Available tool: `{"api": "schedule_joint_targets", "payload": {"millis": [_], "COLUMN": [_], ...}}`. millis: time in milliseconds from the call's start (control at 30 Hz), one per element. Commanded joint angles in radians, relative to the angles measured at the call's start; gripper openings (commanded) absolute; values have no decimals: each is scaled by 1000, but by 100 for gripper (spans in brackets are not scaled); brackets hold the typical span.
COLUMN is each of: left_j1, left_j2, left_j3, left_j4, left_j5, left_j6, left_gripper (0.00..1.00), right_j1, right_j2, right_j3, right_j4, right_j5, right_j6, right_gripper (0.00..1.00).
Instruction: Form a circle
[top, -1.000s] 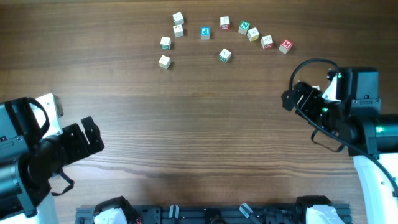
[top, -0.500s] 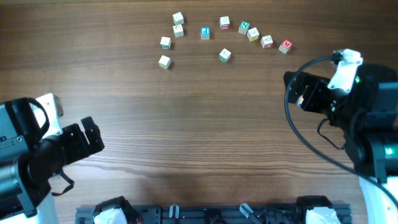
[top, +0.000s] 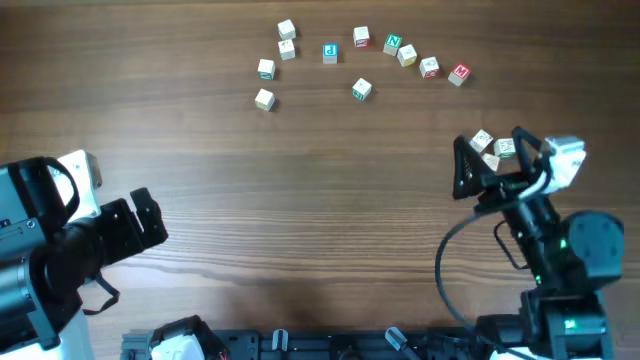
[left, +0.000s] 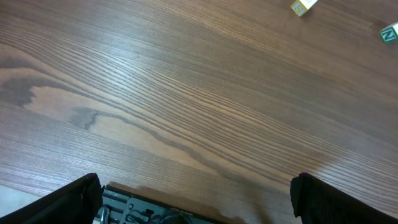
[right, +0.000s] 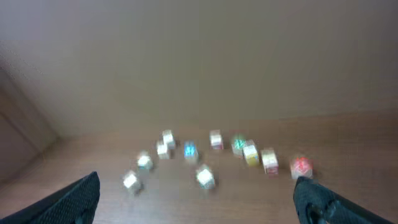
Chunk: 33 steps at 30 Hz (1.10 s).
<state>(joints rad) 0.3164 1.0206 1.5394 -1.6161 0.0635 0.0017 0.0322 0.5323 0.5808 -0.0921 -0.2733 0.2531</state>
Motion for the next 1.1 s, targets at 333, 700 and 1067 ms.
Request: {"api": "schedule_joint_targets", "payload": {"millis": [333, 700, 1067], "left_j1": [7, 7, 7], "left_j2": [-6, -6, -6], "left_j3": [-5, -5, -5], "left_j4": [3, 3, 3], "left_j5": [-9, -9, -9], "left_j6": [-10, -10, -10], "left_gripper": [100, 100, 100], "right_j1": [4, -16, -47], "right_j2": [-337, -529, -529], "right_j3": [-243, -518, -575], "right_j4": [286, 685, 515], "right_j5": [131, 163, 217], "right_j6": [-19, -97, -124], "right_gripper": [100, 100, 100]}}
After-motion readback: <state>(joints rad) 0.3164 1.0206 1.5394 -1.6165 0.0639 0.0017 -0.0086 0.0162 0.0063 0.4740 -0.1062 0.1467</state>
